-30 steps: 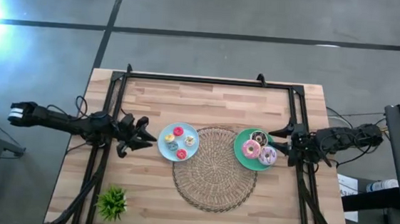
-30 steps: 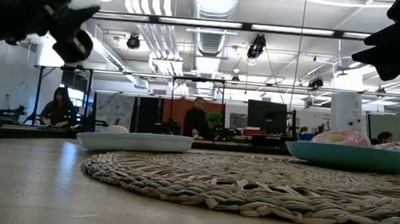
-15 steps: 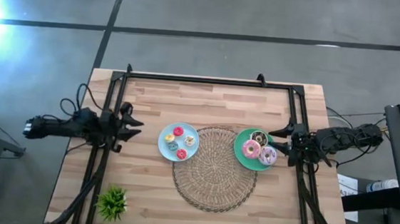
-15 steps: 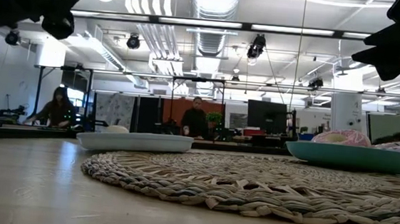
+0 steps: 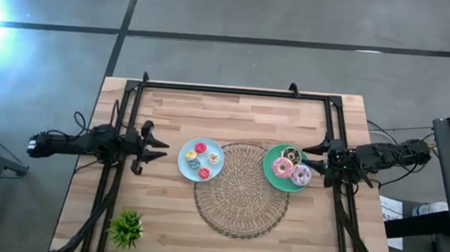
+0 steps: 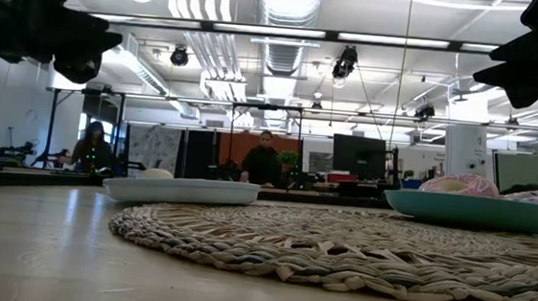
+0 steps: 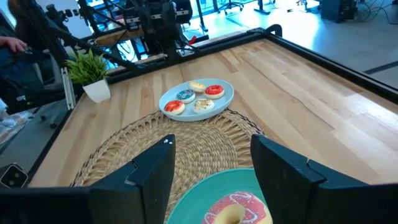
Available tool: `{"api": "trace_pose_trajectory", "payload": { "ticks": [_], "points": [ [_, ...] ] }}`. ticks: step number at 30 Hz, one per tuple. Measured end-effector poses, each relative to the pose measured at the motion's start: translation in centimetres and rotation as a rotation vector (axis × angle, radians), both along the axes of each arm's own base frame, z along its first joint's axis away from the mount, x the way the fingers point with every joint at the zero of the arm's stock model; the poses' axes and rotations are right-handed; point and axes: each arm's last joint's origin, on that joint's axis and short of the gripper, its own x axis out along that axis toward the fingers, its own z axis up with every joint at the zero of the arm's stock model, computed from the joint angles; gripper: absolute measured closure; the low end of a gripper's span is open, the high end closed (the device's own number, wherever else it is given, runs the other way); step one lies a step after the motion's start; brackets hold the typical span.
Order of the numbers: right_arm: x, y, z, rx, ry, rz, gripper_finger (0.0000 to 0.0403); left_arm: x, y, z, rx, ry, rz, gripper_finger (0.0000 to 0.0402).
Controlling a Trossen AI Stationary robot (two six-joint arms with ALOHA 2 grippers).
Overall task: Pick & Place donuts
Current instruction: Return to Home Position
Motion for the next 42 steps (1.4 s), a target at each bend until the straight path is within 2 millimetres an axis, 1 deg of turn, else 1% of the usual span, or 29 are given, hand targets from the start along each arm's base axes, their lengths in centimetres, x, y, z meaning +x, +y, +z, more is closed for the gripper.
{"api": "trace_pose_trajectory", "payload": {
  "ticks": [5, 38, 42],
  "points": [
    [0.00, 0.00, 0.00, 0.000, 0.000, 0.000, 0.0202, 0.02, 0.00, -0.30, -0.001, 0.030, 0.000, 0.0300],
    [0.00, 0.00, 0.00, 0.000, 0.000, 0.000, 0.0202, 0.10, 0.00, -0.41, 0.000, 0.041, -0.001, 0.0300],
    [0.08, 0.03, 0.30, 0.011, -0.032, 0.000, 0.0202, 0.10, 0.00, -0.41, 0.000, 0.041, -0.001, 0.0300]
  ]
}}
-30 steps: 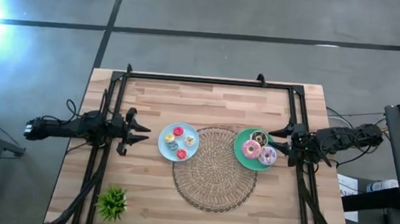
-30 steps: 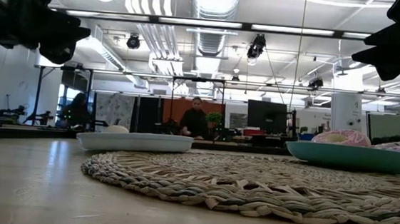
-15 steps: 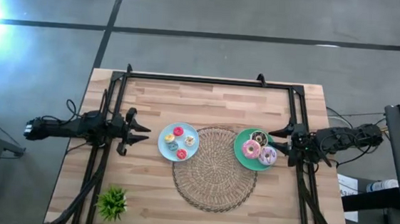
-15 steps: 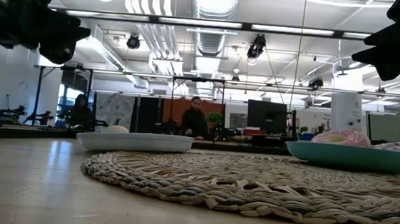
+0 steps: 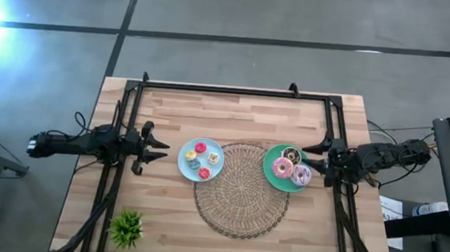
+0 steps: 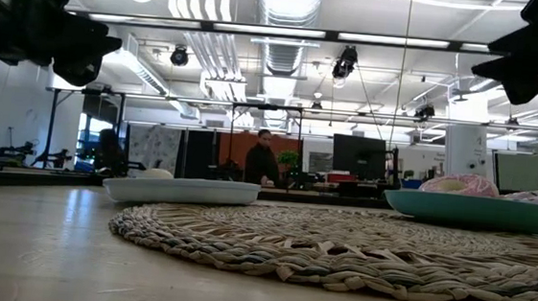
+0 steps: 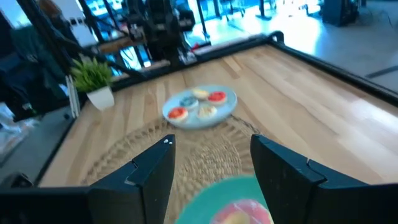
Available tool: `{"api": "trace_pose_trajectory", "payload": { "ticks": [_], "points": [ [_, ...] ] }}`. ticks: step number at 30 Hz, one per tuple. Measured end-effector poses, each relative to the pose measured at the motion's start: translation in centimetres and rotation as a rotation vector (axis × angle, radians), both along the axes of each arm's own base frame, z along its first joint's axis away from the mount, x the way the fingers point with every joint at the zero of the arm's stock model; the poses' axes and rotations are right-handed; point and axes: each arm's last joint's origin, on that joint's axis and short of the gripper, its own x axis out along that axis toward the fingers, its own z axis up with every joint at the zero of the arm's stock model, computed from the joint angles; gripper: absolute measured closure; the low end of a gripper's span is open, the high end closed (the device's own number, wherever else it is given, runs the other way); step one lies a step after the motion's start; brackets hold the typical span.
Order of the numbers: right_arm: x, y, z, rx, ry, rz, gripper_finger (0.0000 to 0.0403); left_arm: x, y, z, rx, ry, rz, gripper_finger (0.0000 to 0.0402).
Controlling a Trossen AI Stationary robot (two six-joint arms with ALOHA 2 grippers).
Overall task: Pick & Place donuts
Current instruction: Return to Home Position
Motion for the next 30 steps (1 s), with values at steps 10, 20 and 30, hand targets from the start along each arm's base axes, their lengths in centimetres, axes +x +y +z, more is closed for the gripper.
{"api": "trace_pose_trajectory", "payload": {
  "ticks": [10, 20, 30],
  "points": [
    [0.2, -0.1, 1.4, -0.246, -0.117, 0.037, 0.0202, 0.0, 0.0, 0.0, 0.000, 0.000, 0.000, 0.0300],
    [0.9, -0.4, 0.4, -0.303, -0.188, 0.174, 0.0202, 0.0, 0.0, 0.0, 0.000, 0.000, 0.000, 0.0300],
    [2.4, -0.5, -3.2, -0.312, -0.238, 0.151, 0.0202, 0.0, 0.0, 0.0, 0.000, 0.000, 0.000, 0.0300]
  ]
}}
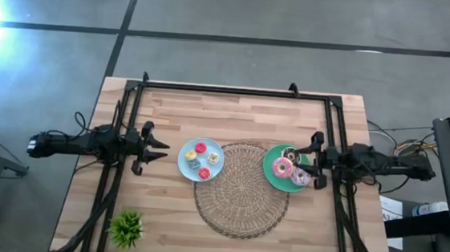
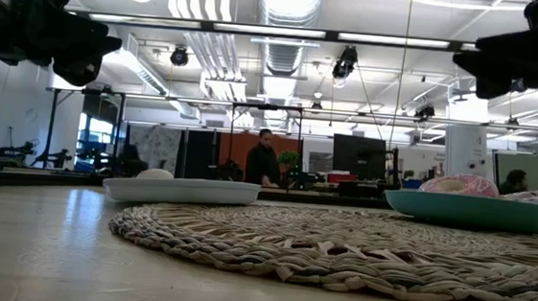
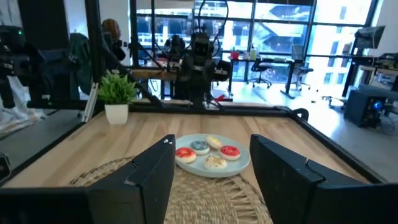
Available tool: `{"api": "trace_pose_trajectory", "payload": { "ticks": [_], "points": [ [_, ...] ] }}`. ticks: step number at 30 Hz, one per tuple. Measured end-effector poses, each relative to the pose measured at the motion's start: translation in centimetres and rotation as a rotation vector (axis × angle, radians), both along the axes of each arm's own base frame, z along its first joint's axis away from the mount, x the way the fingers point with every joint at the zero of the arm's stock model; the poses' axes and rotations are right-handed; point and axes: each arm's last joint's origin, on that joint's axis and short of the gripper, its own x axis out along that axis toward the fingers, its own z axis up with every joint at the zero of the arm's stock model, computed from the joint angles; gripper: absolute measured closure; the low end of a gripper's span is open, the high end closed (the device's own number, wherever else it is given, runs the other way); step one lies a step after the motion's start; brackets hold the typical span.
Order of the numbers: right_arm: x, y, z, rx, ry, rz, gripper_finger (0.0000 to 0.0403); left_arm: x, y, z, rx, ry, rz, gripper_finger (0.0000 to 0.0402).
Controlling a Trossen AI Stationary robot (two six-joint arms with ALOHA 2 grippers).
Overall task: Pick & Place donuts
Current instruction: Return to Home Position
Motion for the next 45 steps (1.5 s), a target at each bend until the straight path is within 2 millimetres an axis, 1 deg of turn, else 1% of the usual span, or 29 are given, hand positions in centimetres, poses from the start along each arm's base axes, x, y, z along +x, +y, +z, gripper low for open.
{"api": "trace_pose_trajectory", "payload": {
  "ticks": [3, 5, 13, 17, 26, 33, 45],
  "points": [
    [0.4, 0.0, -1.3, 0.008, -0.008, 0.000, 0.0202, 0.0, 0.0, 0.0, 0.000, 0.000, 0.000, 0.0300],
    [0.5, 0.0, -1.7, 0.011, -0.026, 0.001, 0.0202, 0.0, 0.0, 0.0, 0.000, 0.000, 0.000, 0.0300],
    [0.3, -0.3, -1.6, -0.023, -0.039, 0.062, 0.0202, 0.0, 0.0, 0.0, 0.000, 0.000, 0.000, 0.0300],
    [0.2, -0.6, -2.2, -0.010, 0.011, 0.036, 0.0202, 0.0, 0.0, 0.0, 0.000, 0.000, 0.000, 0.0300],
    [0.2, -0.7, -2.2, -0.025, 0.020, -0.008, 0.0202, 0.0, 0.0, -0.1, 0.000, 0.006, -0.001, 0.0300],
    [0.2, -0.4, -2.2, 0.008, 0.022, 0.015, 0.0202, 0.0, 0.0, -0.1, 0.000, 0.006, 0.000, 0.0300],
    [0.2, -0.4, -2.3, 0.003, 0.024, 0.019, 0.0202, 0.0, 0.0, -0.1, 0.000, 0.006, -0.001, 0.0300]
  ]
}}
